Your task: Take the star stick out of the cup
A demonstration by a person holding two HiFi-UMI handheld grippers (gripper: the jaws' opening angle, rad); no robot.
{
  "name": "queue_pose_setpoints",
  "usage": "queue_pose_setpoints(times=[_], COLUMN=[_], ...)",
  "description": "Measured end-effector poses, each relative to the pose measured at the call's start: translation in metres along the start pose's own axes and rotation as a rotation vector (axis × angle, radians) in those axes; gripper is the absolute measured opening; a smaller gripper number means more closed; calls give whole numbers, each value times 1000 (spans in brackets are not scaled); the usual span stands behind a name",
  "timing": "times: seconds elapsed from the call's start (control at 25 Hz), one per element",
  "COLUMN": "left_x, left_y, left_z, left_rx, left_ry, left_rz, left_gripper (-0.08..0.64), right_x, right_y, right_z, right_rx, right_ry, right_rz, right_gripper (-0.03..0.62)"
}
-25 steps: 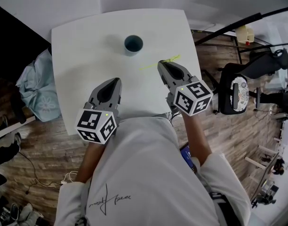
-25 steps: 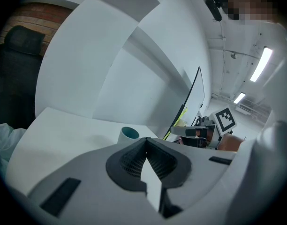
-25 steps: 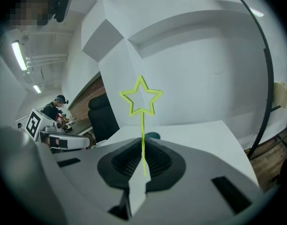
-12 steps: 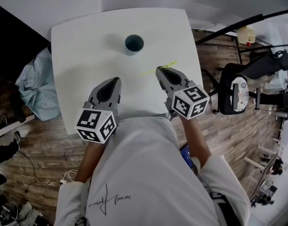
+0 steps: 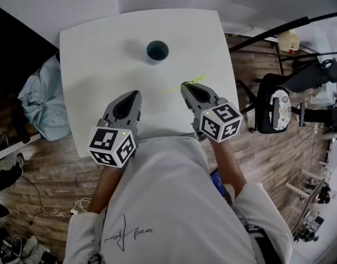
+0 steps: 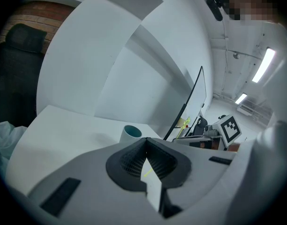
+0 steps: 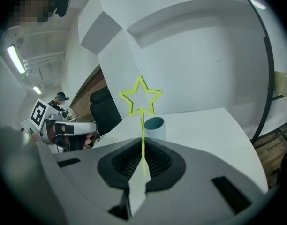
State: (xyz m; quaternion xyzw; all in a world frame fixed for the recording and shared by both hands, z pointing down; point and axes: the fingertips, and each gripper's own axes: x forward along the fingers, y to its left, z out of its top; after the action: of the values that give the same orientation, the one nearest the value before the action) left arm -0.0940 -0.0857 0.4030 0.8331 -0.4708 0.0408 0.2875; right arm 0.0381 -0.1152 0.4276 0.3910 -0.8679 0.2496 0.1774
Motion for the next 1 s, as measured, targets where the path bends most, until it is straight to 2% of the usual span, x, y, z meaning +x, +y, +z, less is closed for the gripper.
queue_pose_setpoints(times=[1.0], left_x=[-1], left_y=[0], left_z=[-1], left_rx=[11], left_ry=[12], left_rz=[-6], left_gripper=[8], right_x=[-4], right_y=[2], right_z=[-4], right_rx=[-36], right_ry=[44], right_rz=[34], right_gripper=[23])
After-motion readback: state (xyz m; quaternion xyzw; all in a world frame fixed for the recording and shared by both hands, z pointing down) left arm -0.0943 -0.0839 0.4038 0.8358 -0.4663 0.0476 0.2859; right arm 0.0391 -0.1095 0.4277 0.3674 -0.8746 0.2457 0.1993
